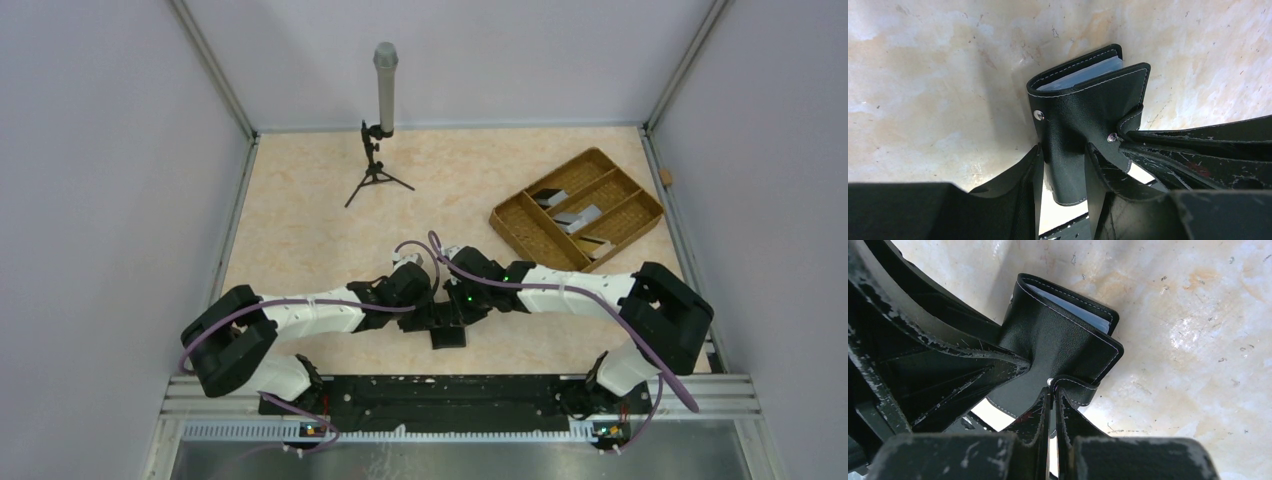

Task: Put the credit cards into the card holder
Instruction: Close the card holder at the center of the board.

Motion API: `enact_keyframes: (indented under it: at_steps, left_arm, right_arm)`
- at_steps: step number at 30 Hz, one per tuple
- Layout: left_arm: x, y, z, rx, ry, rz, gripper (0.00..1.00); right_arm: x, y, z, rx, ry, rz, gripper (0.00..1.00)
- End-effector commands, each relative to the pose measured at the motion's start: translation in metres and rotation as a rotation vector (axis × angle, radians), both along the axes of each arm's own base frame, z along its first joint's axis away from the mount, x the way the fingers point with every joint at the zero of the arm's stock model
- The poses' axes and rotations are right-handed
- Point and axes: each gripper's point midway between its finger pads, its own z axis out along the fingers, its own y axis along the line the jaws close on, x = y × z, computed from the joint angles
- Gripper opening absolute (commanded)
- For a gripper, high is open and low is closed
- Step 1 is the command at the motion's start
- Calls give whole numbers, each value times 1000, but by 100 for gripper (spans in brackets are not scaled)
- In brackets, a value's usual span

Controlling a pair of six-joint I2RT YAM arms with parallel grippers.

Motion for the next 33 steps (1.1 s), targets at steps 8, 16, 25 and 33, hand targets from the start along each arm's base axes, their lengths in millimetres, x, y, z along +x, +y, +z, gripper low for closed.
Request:
enact_keyframes:
  at_steps: [8,16,25,33]
  left_arm:
    - [-11,25,-31,129,40,3,36]
    - [-12,25,-32,130,44,4,35]
    - [-12,25,-32,131,46,1,33]
    - [-12,24,-32,130,44,1,33]
  right_arm:
    - [-7,13,-4,36,21,47,0]
    - [5,-6,-3,-65,-40,-1,0]
    - [-1,-5,-8,-103,-38,28,0]
    - [2,-7,-11,-141,-62,25,0]
